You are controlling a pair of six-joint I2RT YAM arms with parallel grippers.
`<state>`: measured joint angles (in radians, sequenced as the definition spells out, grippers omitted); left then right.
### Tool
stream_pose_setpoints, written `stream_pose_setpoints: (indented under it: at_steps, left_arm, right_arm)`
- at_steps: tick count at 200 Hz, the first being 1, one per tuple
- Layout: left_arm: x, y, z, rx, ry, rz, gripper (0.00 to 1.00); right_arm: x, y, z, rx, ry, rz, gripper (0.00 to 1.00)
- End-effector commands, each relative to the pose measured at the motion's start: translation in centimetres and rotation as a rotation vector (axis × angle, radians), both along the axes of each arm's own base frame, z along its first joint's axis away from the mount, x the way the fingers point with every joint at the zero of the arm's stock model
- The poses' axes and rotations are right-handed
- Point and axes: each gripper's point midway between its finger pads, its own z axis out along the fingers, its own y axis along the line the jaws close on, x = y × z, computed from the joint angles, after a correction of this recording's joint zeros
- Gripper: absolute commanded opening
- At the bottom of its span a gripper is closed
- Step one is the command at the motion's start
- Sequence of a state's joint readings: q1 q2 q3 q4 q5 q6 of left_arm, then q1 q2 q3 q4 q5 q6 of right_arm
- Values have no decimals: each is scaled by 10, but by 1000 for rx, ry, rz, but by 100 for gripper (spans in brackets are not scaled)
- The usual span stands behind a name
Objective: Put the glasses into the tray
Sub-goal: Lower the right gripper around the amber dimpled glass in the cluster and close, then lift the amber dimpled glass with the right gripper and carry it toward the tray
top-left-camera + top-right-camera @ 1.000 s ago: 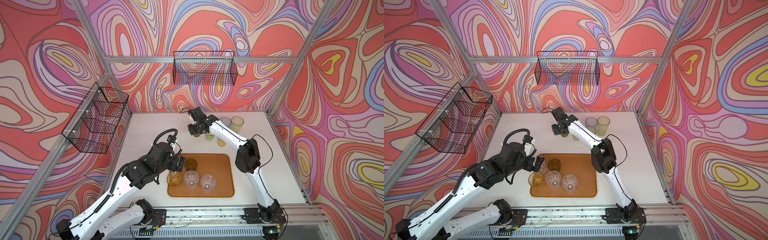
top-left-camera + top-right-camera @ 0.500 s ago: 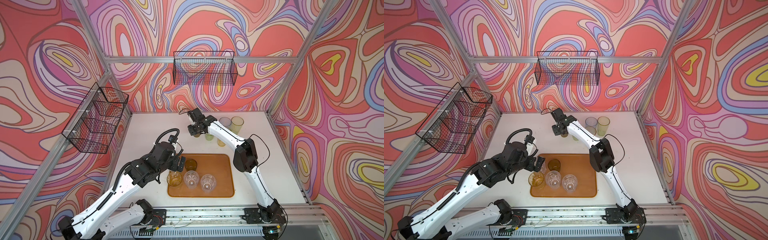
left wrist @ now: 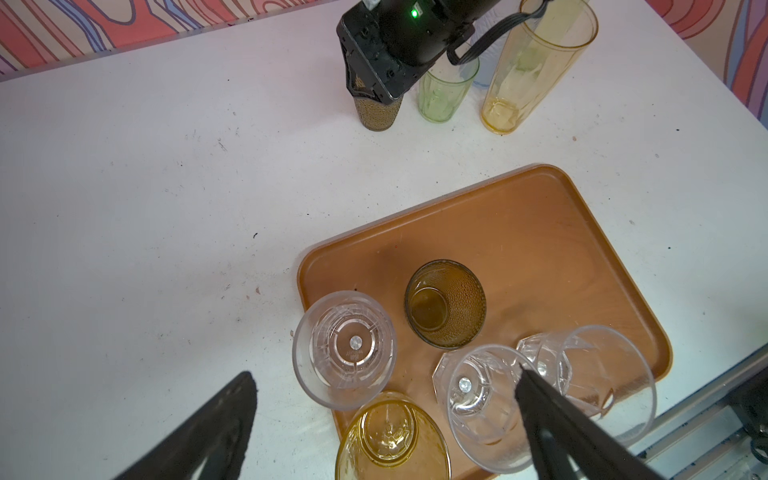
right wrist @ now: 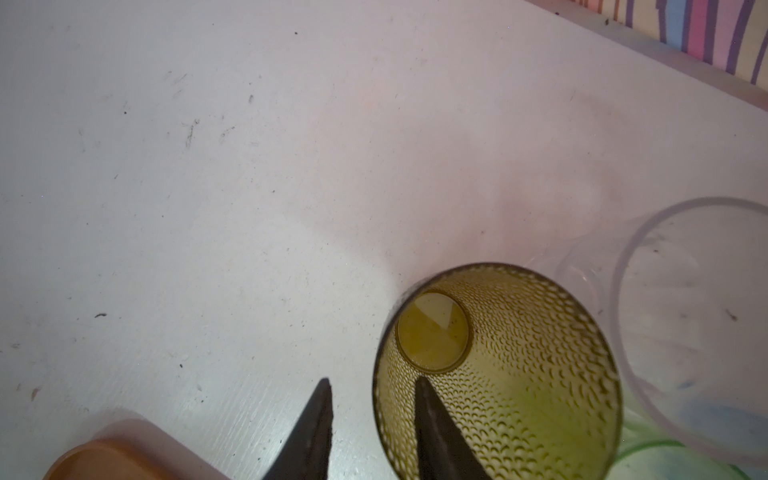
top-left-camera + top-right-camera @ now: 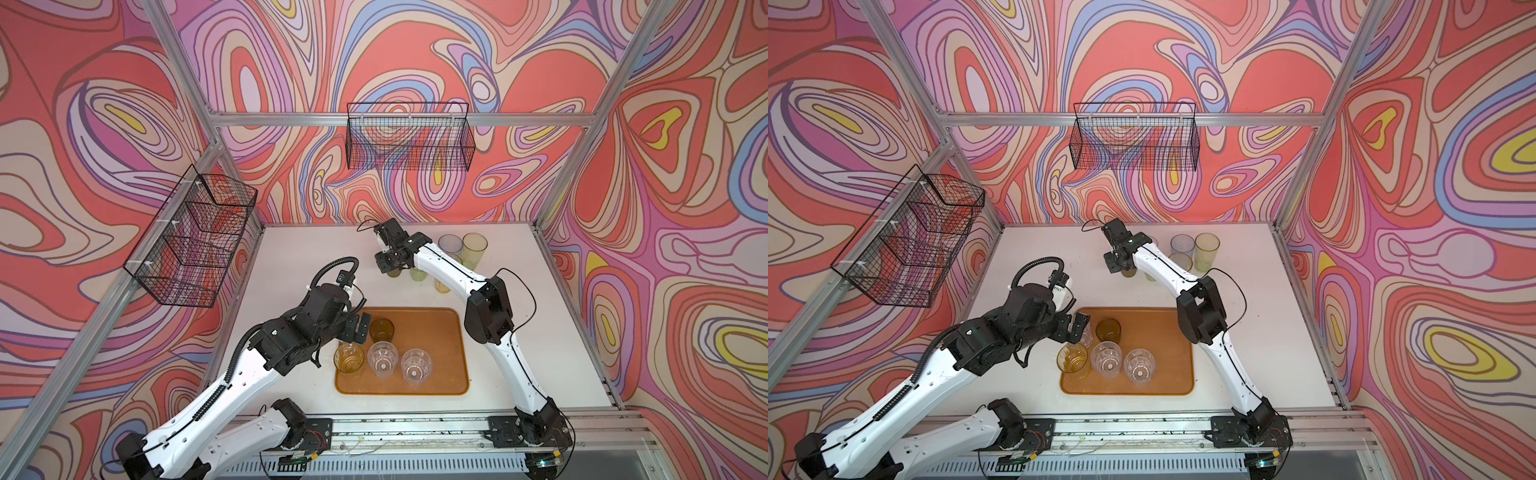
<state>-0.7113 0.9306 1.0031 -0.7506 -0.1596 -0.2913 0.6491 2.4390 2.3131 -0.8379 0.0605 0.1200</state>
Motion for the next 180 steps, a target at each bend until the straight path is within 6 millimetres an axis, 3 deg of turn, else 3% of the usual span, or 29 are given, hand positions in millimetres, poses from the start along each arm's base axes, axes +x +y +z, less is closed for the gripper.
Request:
stream_pose_setpoints:
  at_steps: [1, 51, 180]
  left_arm:
    - [1, 4, -1, 18, -11, 7, 100]
    - [2, 5, -2, 25, -10, 14, 100]
    - [2, 6, -3, 31, -7, 17, 100]
  right_arm:
    - [0, 3, -11, 9, 16, 10, 32]
    - [-6, 4, -12, 34, 35, 8, 28]
    - [-12, 3, -1, 66, 45, -2, 3]
